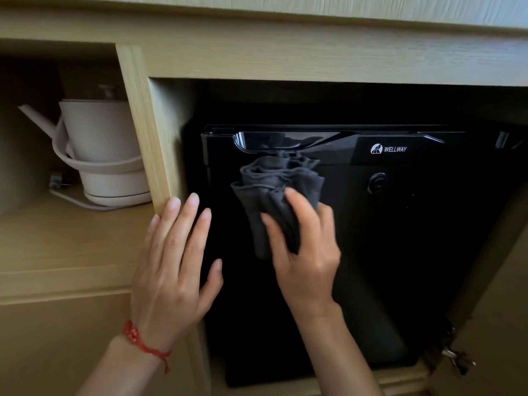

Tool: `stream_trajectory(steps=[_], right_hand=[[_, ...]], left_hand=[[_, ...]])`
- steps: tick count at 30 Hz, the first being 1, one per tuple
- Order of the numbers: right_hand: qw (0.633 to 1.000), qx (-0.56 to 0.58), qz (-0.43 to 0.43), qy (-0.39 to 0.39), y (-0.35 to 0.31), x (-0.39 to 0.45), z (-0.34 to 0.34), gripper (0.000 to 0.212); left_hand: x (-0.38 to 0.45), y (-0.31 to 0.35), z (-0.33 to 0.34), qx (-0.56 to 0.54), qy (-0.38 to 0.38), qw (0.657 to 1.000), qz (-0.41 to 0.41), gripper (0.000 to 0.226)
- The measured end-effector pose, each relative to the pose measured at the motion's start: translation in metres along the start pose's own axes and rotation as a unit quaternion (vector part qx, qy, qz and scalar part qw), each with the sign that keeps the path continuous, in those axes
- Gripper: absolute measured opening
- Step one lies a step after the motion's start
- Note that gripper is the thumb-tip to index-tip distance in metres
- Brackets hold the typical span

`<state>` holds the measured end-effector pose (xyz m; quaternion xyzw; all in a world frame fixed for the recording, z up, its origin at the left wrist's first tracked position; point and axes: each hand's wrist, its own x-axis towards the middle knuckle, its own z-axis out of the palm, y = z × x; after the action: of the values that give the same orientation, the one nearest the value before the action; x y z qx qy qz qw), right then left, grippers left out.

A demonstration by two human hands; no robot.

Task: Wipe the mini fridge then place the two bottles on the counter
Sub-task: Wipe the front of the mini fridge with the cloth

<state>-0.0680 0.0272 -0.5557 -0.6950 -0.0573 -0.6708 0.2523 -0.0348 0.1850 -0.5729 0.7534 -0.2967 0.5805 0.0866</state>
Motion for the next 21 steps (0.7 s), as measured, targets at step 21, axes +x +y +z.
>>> stream_trajectory(steps=[21], right_hand=[[0.961,0.013,0.23,0.151,0.03,-0.061,-0.021,0.046]], left_hand=[[-0.008,-0.007,-0.004,0.033,-0.021,0.998,0.053,0.05]])
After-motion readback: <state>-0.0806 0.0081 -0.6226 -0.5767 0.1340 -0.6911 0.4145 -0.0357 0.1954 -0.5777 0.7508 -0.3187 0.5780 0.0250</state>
